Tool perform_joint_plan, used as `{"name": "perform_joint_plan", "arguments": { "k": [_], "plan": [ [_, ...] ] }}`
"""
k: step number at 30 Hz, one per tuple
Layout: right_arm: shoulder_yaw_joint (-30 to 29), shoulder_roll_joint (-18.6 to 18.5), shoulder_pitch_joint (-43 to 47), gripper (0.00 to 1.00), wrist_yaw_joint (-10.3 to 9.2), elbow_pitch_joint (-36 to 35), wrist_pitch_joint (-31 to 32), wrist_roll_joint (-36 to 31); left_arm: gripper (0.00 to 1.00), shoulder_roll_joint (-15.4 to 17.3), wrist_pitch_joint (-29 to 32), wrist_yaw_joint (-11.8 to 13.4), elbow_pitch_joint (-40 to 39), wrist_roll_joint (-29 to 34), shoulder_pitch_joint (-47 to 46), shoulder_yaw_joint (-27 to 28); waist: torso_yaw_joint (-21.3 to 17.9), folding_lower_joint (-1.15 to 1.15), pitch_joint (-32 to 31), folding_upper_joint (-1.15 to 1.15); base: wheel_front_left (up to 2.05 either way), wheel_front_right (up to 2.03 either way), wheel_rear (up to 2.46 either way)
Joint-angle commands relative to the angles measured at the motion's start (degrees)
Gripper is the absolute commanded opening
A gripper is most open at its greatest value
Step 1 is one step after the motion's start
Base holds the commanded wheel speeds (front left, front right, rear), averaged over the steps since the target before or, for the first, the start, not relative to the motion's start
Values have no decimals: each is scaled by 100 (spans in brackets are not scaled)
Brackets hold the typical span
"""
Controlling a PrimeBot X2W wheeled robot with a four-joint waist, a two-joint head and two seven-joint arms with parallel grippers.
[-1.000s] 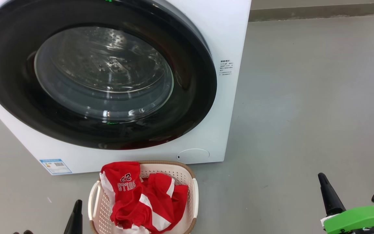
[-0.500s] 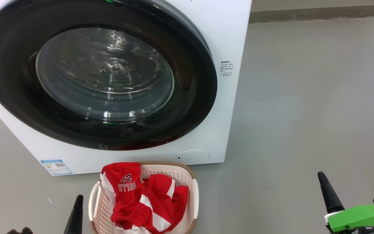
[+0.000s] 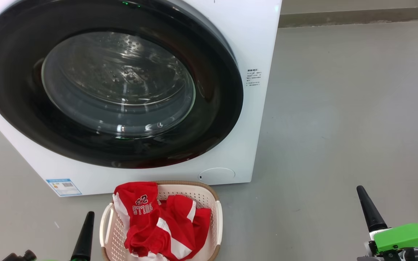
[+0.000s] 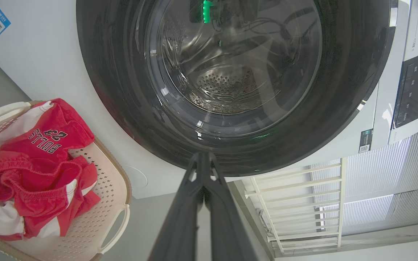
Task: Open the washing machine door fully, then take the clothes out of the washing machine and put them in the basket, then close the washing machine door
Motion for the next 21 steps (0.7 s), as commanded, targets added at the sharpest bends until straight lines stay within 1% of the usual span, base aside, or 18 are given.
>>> {"name": "perform_joint_plan", "arguments": {
  "k": [1, 21],
  "plan": [
    [46, -53, -334, 0, -3, -181, 51, 164, 0, 112, 42, -26, -159, -165, -227, 132, 1, 0, -3, 0, 0, 0, 0],
    [-74, 5, -484, 0, -4, -250, 376, 1186, 0, 126, 355, -32, -184, -1358, -379, 156, 17, 0, -44, 0, 0, 0, 0]
  ]
}}
